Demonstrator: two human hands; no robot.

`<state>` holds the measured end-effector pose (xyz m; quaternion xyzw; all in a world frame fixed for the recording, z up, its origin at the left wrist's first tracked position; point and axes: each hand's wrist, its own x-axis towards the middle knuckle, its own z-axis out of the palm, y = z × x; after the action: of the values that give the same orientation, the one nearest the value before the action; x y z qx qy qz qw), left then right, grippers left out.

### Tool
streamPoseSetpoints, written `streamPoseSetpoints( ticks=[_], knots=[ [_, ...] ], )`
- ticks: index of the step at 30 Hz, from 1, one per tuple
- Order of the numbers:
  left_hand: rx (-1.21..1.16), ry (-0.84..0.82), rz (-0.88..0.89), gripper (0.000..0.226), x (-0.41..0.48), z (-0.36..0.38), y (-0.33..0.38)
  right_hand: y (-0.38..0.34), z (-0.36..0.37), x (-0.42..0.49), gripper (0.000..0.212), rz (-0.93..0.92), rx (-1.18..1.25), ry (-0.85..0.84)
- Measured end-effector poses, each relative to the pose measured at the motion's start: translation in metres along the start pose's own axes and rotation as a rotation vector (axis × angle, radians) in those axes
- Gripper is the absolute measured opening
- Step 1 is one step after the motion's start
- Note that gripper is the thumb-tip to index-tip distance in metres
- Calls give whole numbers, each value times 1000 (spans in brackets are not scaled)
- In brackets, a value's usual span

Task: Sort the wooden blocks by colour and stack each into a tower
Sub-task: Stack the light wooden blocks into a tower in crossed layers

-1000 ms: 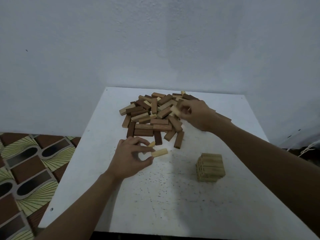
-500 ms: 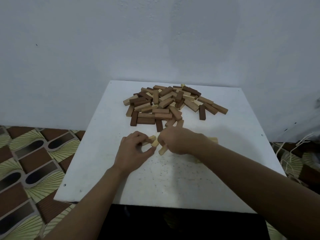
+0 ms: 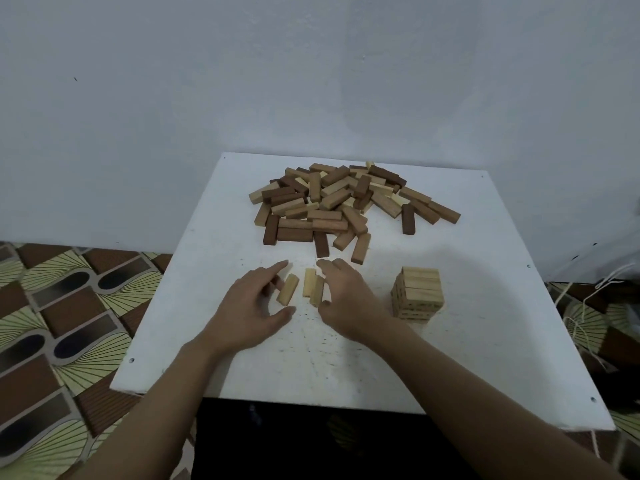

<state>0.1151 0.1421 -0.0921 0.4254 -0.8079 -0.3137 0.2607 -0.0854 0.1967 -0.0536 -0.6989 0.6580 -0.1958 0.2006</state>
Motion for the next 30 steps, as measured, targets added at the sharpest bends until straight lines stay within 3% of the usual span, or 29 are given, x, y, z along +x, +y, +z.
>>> streamPoseSetpoints(
  ticks=[5, 9, 12, 19, 24, 30],
  knots=[
    [244, -262, 58, 74, 31, -12, -9, 9, 6, 0, 63, -58, 15, 6],
    [398, -349, 131, 68, 49, -13, -6, 11, 3, 5, 66, -98, 4, -2],
    [401, -310, 165, 69, 48, -10, -7, 12, 2, 8, 65, -100, 8, -14],
    [295, -21, 153, 61, 17, 7, -12, 19, 5, 9, 69, -52, -34, 30],
    [303, -24, 115, 63, 19, 8, -8, 21, 8, 13, 77, -68, 16, 12],
    [372, -57, 144, 72, 22, 9, -9, 20, 8, 17, 65, -59, 72, 9]
  ],
)
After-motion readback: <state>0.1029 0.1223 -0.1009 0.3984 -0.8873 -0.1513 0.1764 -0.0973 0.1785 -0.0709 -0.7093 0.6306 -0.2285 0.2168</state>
